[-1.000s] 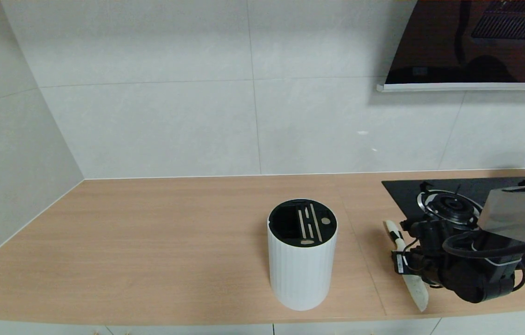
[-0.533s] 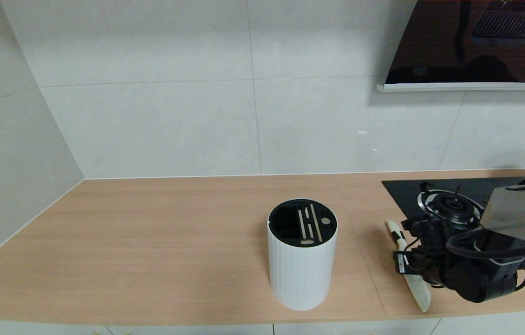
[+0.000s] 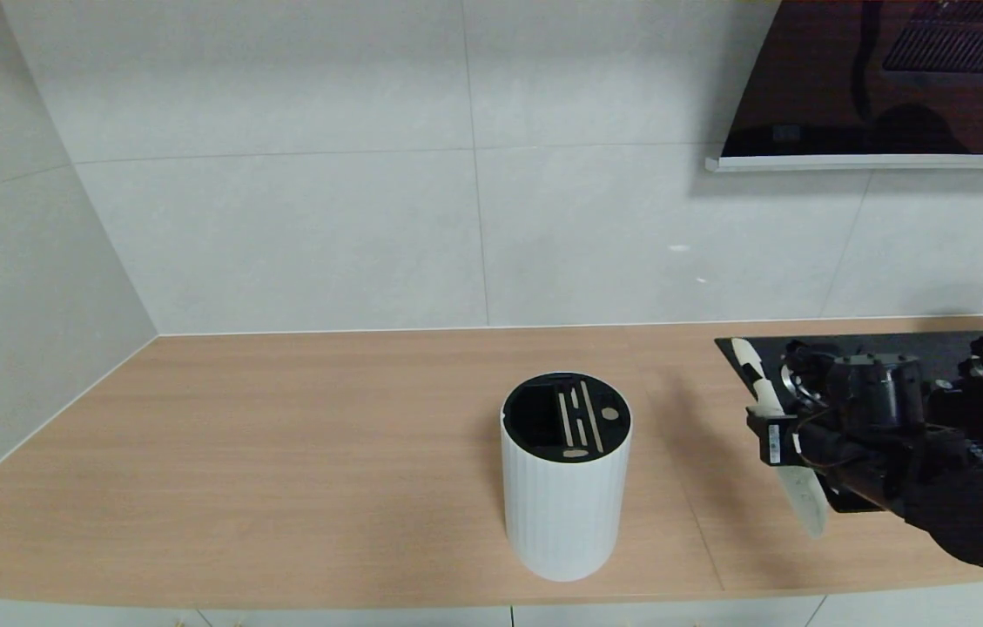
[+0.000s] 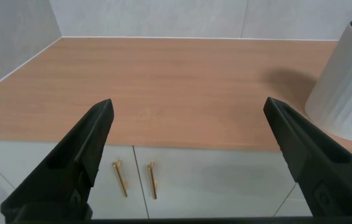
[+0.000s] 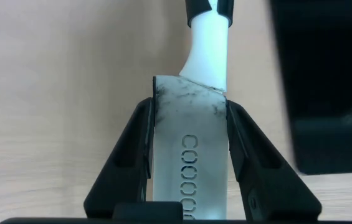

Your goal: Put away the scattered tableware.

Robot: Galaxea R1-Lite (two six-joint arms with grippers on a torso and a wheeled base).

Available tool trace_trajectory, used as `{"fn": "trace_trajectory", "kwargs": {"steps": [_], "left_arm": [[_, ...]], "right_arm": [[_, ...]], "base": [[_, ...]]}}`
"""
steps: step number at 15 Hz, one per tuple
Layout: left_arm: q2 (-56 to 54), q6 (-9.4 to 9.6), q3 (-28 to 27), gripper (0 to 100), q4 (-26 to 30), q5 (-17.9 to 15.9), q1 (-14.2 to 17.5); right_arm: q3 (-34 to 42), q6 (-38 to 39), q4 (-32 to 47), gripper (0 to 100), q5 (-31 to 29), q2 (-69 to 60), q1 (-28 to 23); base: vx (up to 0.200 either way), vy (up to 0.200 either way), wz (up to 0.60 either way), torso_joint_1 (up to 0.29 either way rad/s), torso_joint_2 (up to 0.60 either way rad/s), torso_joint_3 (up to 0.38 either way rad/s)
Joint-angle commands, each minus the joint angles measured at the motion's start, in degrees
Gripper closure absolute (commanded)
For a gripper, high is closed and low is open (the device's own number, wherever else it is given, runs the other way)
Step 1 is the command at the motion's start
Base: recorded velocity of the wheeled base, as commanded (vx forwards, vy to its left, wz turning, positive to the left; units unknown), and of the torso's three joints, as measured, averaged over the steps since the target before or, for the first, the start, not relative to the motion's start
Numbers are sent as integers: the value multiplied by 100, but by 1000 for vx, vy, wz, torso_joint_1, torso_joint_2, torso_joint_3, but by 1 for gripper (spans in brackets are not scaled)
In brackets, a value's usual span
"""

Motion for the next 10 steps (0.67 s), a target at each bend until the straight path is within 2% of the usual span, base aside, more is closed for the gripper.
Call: {"fn": "trace_trajectory", "kwargs": {"steps": [1,4,6,7,8,10], "left_arm": [[9,-4,0,0,-3,1,0],[9,-21,0,0,-118,1,0],[9,-83,-62,0,-698,-25,0],[9,-92,-105,0,-715,-122,0],[9,-65,-211,0,-513,-799,0],[132,-100,-545,0,357,-2574,-18]], "right_arm": [[224,-48,49,100,10,-1117,414],[242,-110,49,100,-25,-1214,519],[251,-119,49,100,-25,-1205,555],[251,-119,49,100,-25,-1223,599],[207,-119,49,100,-25,-1337,660],[57,-128,58,100,-25,-1469,704]], "base": [[0,0,0,0,0,0],[0,0,0,0,0,0],[0,0,0,0,0,0],[0,0,0,0,0,0],[0,0,0,0,0,0],[0,0,0,0,0,0]]}}
